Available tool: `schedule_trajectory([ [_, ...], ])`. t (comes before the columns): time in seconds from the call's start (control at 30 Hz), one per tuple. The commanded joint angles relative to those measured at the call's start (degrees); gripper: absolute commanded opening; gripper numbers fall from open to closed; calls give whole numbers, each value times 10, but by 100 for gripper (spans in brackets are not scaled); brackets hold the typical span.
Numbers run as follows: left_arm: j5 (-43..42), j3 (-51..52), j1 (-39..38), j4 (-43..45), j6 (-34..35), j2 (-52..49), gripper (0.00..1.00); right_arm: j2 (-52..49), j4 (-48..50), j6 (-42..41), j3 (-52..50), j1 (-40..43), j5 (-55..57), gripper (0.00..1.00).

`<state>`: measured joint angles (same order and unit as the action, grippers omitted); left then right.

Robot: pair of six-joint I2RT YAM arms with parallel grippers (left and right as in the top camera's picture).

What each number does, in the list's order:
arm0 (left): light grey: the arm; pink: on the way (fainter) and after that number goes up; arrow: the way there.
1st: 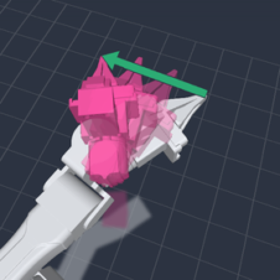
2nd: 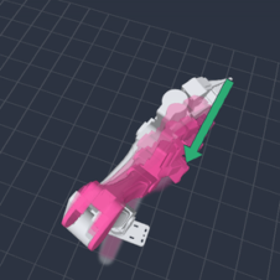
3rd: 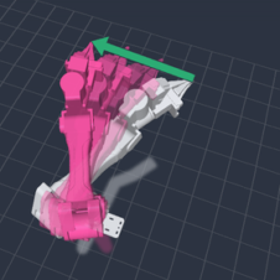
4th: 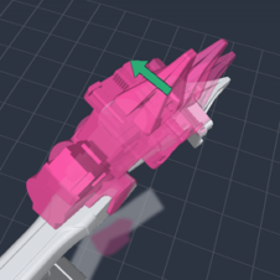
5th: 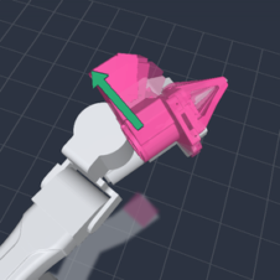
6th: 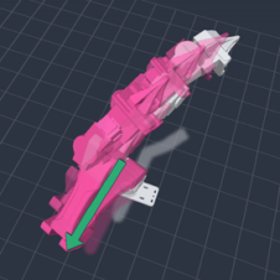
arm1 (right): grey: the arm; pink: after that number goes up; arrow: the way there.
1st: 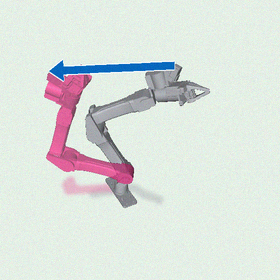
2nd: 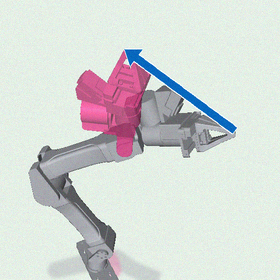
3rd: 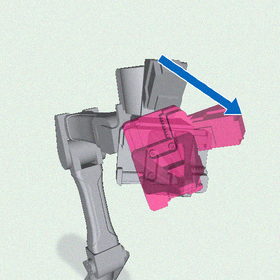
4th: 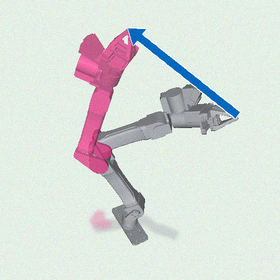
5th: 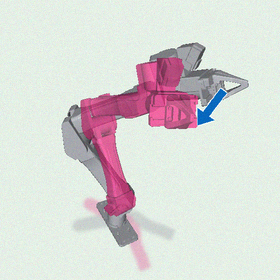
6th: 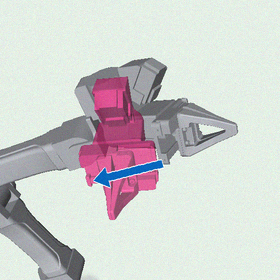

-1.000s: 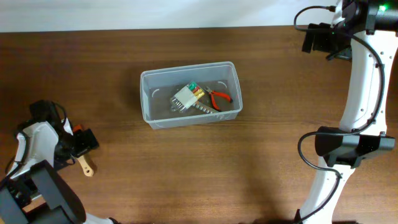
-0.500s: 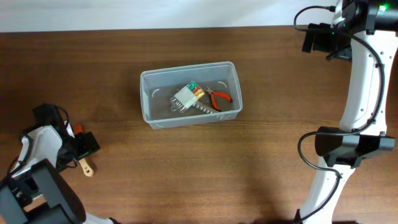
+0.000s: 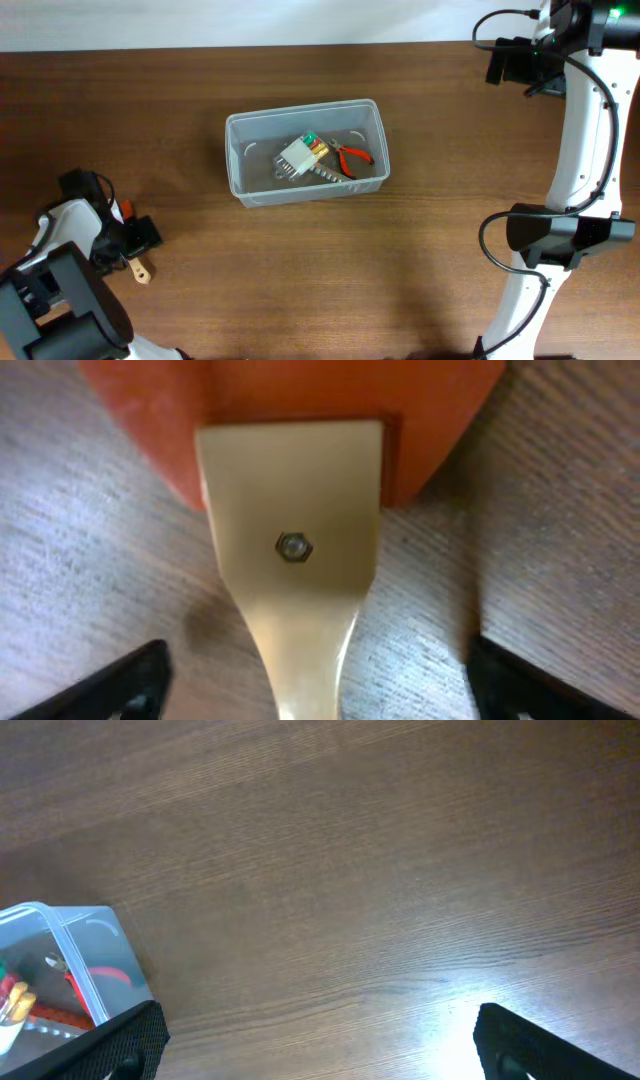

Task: Pack container
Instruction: 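Lower the left gripper and grasp the scraper's wooden handle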

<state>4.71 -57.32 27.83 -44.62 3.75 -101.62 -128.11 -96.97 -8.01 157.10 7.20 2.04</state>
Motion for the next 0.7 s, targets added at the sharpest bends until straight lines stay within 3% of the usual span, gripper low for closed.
schedule_trajectory([
  [0.0,9,4,5,5,-6,-16,76,8,-3,-4,10,3,-3,99],
  [0.2,9,4,5,5,-6,-16,51,8,-3,-5,10,3,-3,99],
  [0.43,9,4,5,5,-6,-16,35,8,-3,-5,10,3,-3,99],
  [0.67,-20,4,5,9,-6,-16,25,8,-3,-5,10,3,-3,99],
])
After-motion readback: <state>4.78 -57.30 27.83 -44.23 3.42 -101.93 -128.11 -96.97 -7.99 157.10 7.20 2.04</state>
